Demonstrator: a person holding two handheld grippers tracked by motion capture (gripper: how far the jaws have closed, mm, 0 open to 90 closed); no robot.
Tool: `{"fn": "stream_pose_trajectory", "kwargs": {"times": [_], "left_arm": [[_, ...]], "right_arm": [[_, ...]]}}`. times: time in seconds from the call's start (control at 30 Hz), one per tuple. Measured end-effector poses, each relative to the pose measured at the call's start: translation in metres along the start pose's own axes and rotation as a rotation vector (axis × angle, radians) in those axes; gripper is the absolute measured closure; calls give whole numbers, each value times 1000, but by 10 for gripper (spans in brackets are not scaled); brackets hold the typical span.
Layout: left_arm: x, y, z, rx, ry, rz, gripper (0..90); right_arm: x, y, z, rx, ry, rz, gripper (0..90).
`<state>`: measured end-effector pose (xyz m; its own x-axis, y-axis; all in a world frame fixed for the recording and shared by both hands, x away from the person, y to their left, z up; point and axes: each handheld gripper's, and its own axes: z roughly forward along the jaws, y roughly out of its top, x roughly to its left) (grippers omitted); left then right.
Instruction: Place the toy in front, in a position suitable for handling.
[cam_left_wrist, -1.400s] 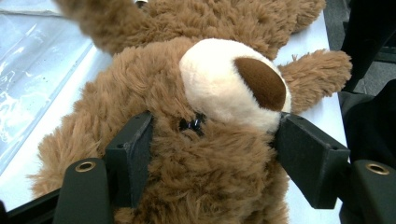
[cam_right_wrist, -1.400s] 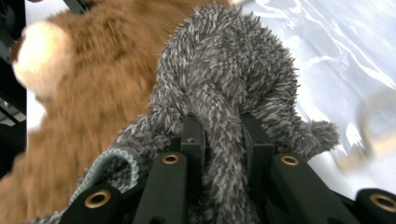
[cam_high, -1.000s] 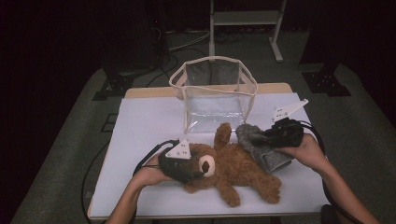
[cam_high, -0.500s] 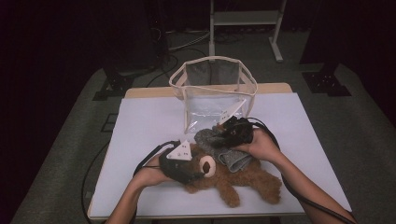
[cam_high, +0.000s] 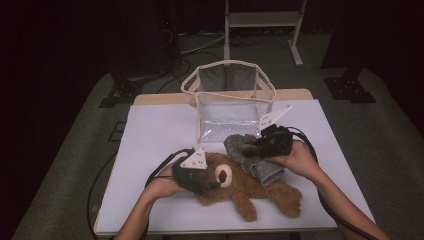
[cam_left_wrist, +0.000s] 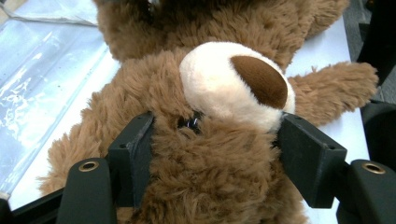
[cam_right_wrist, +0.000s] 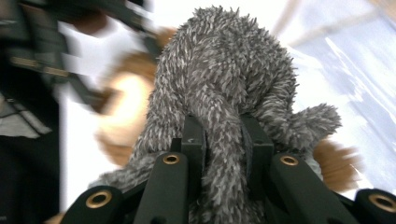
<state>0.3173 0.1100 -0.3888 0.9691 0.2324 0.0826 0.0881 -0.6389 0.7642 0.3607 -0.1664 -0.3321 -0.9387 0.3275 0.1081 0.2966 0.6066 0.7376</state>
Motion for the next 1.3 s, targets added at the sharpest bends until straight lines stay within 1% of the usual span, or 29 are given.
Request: {"fn": "stream_pose_trajectory", "kwargs": {"times": [0.03, 0.07, 0.1, 0.2, 0.23, 0.27, 0.3, 0.33, 0.37, 0.4, 0.47, 0.53, 0.57, 0.63, 0.67, 0.7, 0.73, 0.8, 0.83, 0.87, 0.9, 0.93, 0.97, 1.03, 1.1, 1.2, 1.27, 1.3], "left_arm": [[1, 0, 0, -1, 1, -4, 314], [1, 1, 1, -3, 6, -8, 313], [2, 1, 1, -3, 8, -9, 313], [3, 2, 0, -7, 20, -12, 310], [3, 1, 0, -7, 22, -11, 309], [3, 1, -2, -3, 26, -7, 307], [3, 1, -4, -5, 33, -8, 303], [4, 1, -5, -10, 38, -10, 302], [4, 1, -9, -9, 49, -1, 302], [4, 1, -12, -7, 57, 2, 303], [5, 0, -16, -1, 68, 11, 292], [6, -2, -17, 9, 75, 7, 296], [6, -3, -16, 9, 80, 1, 301], [9, -6, -14, 12, 93, -5, 343], [10, -7, -12, 3, 94, -23, 353], [11, -8, -11, 4, 90, -25, 358], [12, -8, -10, 4, 87, -30, 360], [14, -9, -8, -3, 86, -41, 365], [16, -8, -8, -5, 87, -52, 367], [18, -7, -7, -8, 87, -62, 368], [20, -7, -7, -5, 87, -62, 370], [21, -6, -6, -5, 88, -65, 370], [22, -6, -6, -2, 88, -66, 370], [23, -6, -6, -5, 86, -70, 369], [24, -7, -8, -9, 83, -70, 362], [26, -10, -14, -26, 72, -75, 361], [28, -12, -19, -35, 66, -76, 381], [28, -13, -20, -40, 71, -80, 395]], "right_arm": [[9, 1, -1, -12, 6, -20, 745], [15, 2, 0, -17, 12, -35, 745], [23, 1, 4, -8, 13, -53, 745], [32, -4, 16, 30, 17, -62, 745], [32, -8, 22, 58, -10, -78, 745], [29, -12, 25, 61, -13, -71, 746], [25, -14, 26, 51, -3, -53, 746], [22, -16, 26, 48, -13, -52, 747], [20, -17, 26, 48, -21, -50, 748], [17, -18, 25, 38, -21, -35, 748], [10, -19, 25, 34, -30, -31, 748], [4, -18, 24, 31, -30, -10, 747], [1, -17, 25, 32, -40, -9, 747], [-3, -14, 26, 31, -49, -6, 747], [-3, -12, 27, 31, -52, -7, 747], [-1, -10, 26, 29, -56, -23, 746], [2, -9, 25, 22, -54, -25, 746], [12, -5, 22, -3, -41, -50, 746], [16, -3, 21, -12, -32, -57, 747], [23, -1, 20, -25, -20, -67, 747], [28, 1, 21, -30, -12, -80, 747], [33, 2, 23, -30, -9, -95, 746], [36, 2, 25, -25, -8, -100, 746], [41, 0, 32, -10, -23, -127, 745], [39, -7, 38, 0, -41, -128, 745], [34, -16, 36, 20, -73, -119, 746], [29, -24, 33, 4, -57, -96, 747], [28, -27, 32, 1, -57, -88, 747]]}}
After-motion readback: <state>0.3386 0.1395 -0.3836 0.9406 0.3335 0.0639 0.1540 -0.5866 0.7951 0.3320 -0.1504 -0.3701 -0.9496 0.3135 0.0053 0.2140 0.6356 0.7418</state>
